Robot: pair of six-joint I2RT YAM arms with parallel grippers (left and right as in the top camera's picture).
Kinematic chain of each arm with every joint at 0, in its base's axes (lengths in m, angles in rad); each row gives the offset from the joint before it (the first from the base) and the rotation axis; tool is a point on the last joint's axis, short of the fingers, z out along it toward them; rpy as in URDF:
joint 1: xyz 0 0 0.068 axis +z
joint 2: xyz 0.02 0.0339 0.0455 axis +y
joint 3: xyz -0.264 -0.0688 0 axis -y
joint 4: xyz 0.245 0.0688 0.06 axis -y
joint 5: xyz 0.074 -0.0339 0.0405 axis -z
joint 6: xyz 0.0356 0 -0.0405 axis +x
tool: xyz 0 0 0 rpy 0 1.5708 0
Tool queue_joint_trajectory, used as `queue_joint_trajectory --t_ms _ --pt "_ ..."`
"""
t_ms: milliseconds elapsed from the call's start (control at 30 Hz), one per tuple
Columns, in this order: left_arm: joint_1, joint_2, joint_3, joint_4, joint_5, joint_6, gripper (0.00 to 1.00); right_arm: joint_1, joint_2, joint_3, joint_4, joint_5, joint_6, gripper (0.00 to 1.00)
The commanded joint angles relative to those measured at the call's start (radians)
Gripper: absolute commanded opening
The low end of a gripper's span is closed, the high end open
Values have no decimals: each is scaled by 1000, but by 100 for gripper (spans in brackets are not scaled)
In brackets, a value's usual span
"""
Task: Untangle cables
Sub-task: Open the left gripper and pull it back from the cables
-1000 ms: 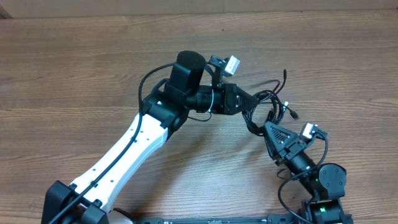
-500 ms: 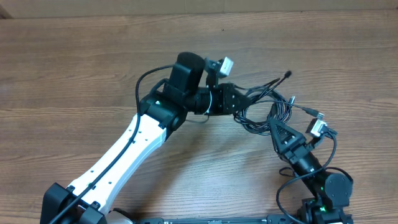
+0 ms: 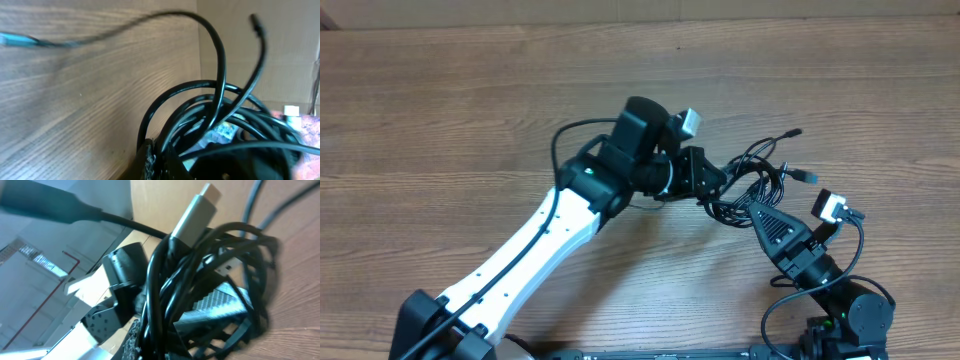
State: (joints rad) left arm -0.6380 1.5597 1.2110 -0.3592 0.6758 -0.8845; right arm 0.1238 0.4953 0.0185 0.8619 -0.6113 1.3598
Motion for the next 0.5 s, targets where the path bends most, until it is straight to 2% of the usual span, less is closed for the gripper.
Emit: queue_joint_trajectory --t_ms 0,133,267,467 --pt "-21 85 -3 -3 -118 -34 4 7 -26 -10 106 -87 -9 4" --pt "-37 145 -3 0 -98 -67 4 7 -26 -10 114 -86 -4 4" --pt "-28 171 -3 2 -53 -41 4 7 -26 -10 6 -68 -8 4" --pt "113 134 -2 26 106 161 4 7 -26 -10 -322 -25 -101 4"
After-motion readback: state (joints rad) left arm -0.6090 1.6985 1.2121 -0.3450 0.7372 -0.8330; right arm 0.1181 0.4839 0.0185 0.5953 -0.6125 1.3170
